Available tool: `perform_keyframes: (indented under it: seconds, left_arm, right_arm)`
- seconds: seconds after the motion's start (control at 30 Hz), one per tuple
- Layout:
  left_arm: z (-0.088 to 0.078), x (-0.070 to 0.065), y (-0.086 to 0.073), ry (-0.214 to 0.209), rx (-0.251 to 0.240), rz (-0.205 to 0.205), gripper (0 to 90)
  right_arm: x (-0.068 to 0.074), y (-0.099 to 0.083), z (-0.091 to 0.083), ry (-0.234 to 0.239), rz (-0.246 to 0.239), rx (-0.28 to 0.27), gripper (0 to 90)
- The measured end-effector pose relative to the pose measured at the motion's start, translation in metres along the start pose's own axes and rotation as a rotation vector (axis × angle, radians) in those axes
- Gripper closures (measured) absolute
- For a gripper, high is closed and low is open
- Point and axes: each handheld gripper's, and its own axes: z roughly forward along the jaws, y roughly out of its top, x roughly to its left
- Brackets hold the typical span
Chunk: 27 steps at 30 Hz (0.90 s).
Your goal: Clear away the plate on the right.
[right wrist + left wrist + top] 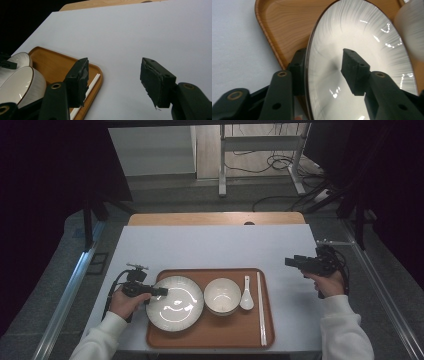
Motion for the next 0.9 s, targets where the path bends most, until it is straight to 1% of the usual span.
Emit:
perform_keyframes:
  seconds: [0.07, 0.13, 0.17, 0.2, 0.27, 0.3, 0.33, 0.43, 0.5, 0.53, 0.6, 0.67, 0.73, 0.8, 0.9]
  left_arm:
    - [0.001, -0.002, 0.000, 0.021, 0.003, 0.004, 51.9]
    - [0.002, -0.004, 0.000, 0.028, 0.006, 0.017, 47.9]
    - [0.002, -0.006, 0.000, 0.032, 0.002, 0.014, 46.6]
    - [0.001, -0.007, 0.001, 0.038, 0.008, 0.029, 44.7]
    - [0.000, -0.010, 0.002, 0.047, -0.008, 0.030, 38.6]
    - [-0.001, -0.011, 0.003, 0.061, -0.002, 0.045, 34.9]
    - [-0.002, -0.014, 0.004, 0.069, -0.019, 0.051, 32.3]
    - [-0.009, -0.018, 0.007, 0.081, -0.049, 0.068, 28.5]
    - [-0.013, -0.017, 0.008, 0.081, -0.065, 0.064, 28.1]
    - [-0.016, -0.017, 0.009, 0.086, -0.079, 0.059, 27.6]
    - [-0.024, -0.015, 0.008, 0.079, -0.109, 0.048, 27.8]
    - [-0.032, -0.014, 0.005, 0.080, -0.128, 0.047, 29.4]
    - [-0.042, -0.014, 0.002, 0.078, -0.145, 0.051, 34.1]
    - [-0.052, -0.012, -0.003, 0.072, -0.165, 0.057, 42.8]
    - [-0.062, -0.009, -0.010, 0.087, -0.172, 0.052, 60.9]
  right_arm:
    - [0.000, 0.000, 0.000, -0.001, 0.000, 0.000, 40.3]
    - [0.000, 0.000, -0.001, 0.001, 0.000, -0.001, 40.3]
    - [0.000, 0.000, -0.001, 0.001, 0.000, 0.000, 40.3]
    - [0.000, 0.000, -0.001, 0.001, 0.000, 0.000, 40.2]
    - [0.000, 0.000, 0.000, 0.001, 0.000, 0.001, 40.3]
    - [0.000, 0.000, -0.001, 0.002, -0.001, 0.001, 40.3]
    - [0.001, 0.000, -0.001, 0.002, 0.000, 0.001, 40.2]
    - [0.000, 0.000, -0.001, 0.001, 0.001, -0.002, 40.3]
    - [0.000, 0.000, -0.001, 0.001, 0.001, -0.002, 40.3]
    - [0.000, 0.000, -0.001, 0.001, 0.001, -0.001, 40.3]
    - [0.000, 0.000, -0.001, 0.002, 0.001, 0.000, 40.2]
    - [0.000, 0.000, -0.001, 0.003, 0.000, -0.001, 40.2]
    - [0.000, 0.000, -0.001, 0.001, 0.002, -0.001, 40.2]
    - [-0.001, 0.000, -0.002, 0.001, 0.004, -0.001, 40.2]
    - [-0.001, 0.000, -0.002, 0.000, 0.006, -0.005, 40.2]
